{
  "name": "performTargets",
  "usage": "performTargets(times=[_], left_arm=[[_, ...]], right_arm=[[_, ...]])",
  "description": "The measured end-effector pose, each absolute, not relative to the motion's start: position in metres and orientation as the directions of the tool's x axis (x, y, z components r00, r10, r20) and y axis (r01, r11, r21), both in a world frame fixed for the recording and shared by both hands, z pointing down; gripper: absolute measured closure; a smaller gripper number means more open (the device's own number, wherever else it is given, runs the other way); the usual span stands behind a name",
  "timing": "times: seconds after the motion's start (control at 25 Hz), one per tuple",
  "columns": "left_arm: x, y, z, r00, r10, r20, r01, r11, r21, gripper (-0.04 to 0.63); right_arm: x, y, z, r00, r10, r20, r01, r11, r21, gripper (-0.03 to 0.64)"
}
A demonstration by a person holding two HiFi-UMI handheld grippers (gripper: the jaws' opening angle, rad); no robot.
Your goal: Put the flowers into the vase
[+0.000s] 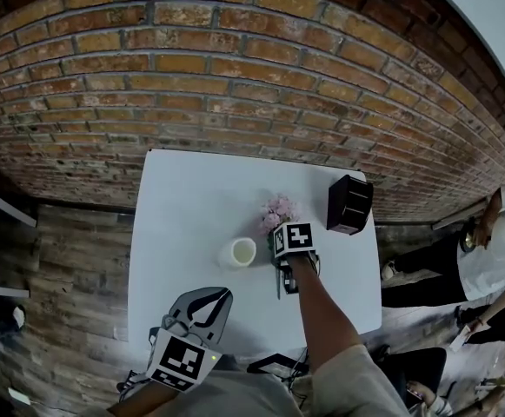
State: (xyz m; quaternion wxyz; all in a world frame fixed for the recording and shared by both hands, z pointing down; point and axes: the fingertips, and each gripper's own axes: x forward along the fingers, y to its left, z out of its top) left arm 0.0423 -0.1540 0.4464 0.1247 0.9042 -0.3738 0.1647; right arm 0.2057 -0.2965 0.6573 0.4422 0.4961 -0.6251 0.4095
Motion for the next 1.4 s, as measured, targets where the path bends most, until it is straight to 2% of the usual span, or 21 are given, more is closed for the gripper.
performTargets(times=[0.64, 1.08, 1.4], left_arm=[[0.052, -0.137, 0.440, 0.692, -0.618, 0.373, -0.693, -0.713, 0.106, 0.586], [0.051, -0.135, 0.433, 0.685, -0.636, 0.356, -0.702, -0.706, 0.089, 0.586], [0.052, -0.139, 0.430, 0.677, -0.644, 0.357, -0.709, -0.700, 0.082, 0.586]], right_arm=[[0.210, -0.295, 0.611, -0.180, -0.424, 0.888, -0.979, 0.166, -0.119, 0.583], [0.197, -0.298, 0.551, -0.234, -0.575, 0.784, -0.969, 0.207, -0.137, 0.584], [0.178, -0.296, 0.492, -0.298, -0.687, 0.663, -0.952, 0.263, -0.156, 0.584]])
